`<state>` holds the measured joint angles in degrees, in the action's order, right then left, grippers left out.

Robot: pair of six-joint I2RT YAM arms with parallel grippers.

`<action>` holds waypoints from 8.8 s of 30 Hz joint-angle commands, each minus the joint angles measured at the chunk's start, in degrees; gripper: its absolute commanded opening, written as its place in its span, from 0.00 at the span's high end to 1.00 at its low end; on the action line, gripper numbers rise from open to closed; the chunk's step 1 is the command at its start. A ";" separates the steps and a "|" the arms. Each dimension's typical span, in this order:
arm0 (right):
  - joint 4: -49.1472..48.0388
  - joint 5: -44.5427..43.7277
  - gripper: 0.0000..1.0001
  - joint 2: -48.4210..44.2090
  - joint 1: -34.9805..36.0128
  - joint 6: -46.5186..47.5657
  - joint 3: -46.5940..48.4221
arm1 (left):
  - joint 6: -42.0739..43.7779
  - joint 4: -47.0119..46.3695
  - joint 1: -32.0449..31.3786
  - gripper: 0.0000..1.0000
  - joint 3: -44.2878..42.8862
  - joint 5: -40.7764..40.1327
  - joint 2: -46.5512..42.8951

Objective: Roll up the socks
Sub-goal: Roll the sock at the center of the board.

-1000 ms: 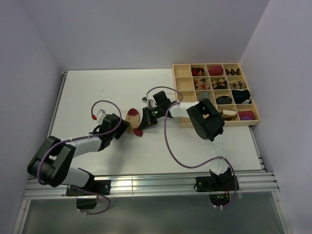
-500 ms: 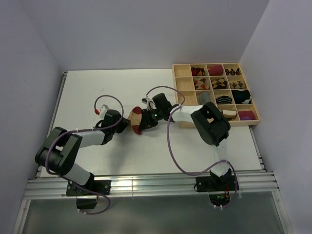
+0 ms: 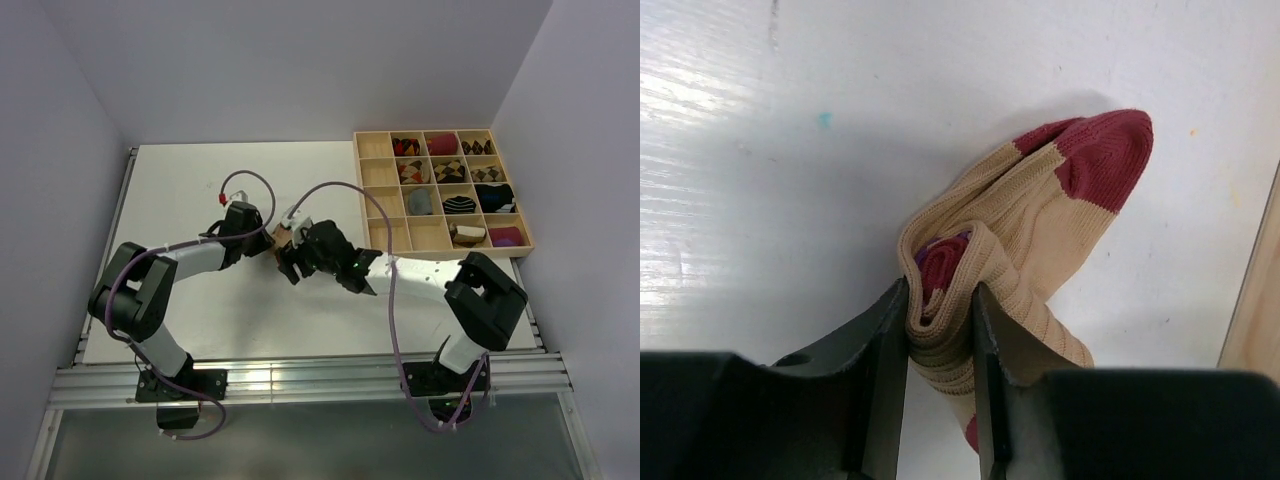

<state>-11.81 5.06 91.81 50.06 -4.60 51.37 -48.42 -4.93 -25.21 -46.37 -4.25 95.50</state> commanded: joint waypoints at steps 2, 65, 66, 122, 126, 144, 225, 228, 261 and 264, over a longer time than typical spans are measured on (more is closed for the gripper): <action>-5.76 -18.31 0.22 0.64 7.48 12.94 -0.66 | 10.01 14.68 -2.47 0.85 0.32 2.05 3.37; 16.64 9.86 1.00 6.71 1.71 6.80 9.70 | 5.71 5.89 2.54 0.33 8.32 5.74 -17.73; 18.39 11.80 1.00 7.93 0.31 6.28 10.32 | 5.45 5.63 2.54 0.33 8.23 6.35 -17.55; 14.01 57.34 1.00 33.96 -19.83 -21.24 23.07 | -11.34 -22.40 2.36 0.21 24.48 16.55 -15.79; 13.57 56.99 1.00 34.14 -19.92 -21.59 22.98 | -11.87 -23.90 2.36 0.23 23.52 16.99 -12.63; 8.39 39.52 0.63 16.75 -18.51 -13.95 13.59 | -5.28 4.73 2.10 0.79 12.45 9.71 -9.37; 13.67 44.06 1.00 26.48 -14.81 -9.19 18.58 | -9.67 -9.39 4.73 0.18 18.33 19.72 -19.14; 13.74 45.92 1.00 27.89 -15.70 -10.78 19.37 | -10.37 -10.98 4.65 0.15 18.59 18.94 -18.34; 12.61 42.41 0.92 29.31 -16.49 -13.24 17.63 | -16.09 -11.60 4.73 0.47 16.49 13.57 -6.30; 11.99 39.07 0.75 25.53 -15.96 -11.49 16.22 | -15.48 -9.75 4.73 0.55 16.31 13.57 -6.29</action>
<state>-2.59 52.80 120.62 33.47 -19.55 70.35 -65.39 -18.90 -20.45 -29.43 11.25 87.99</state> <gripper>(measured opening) 0.243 0.475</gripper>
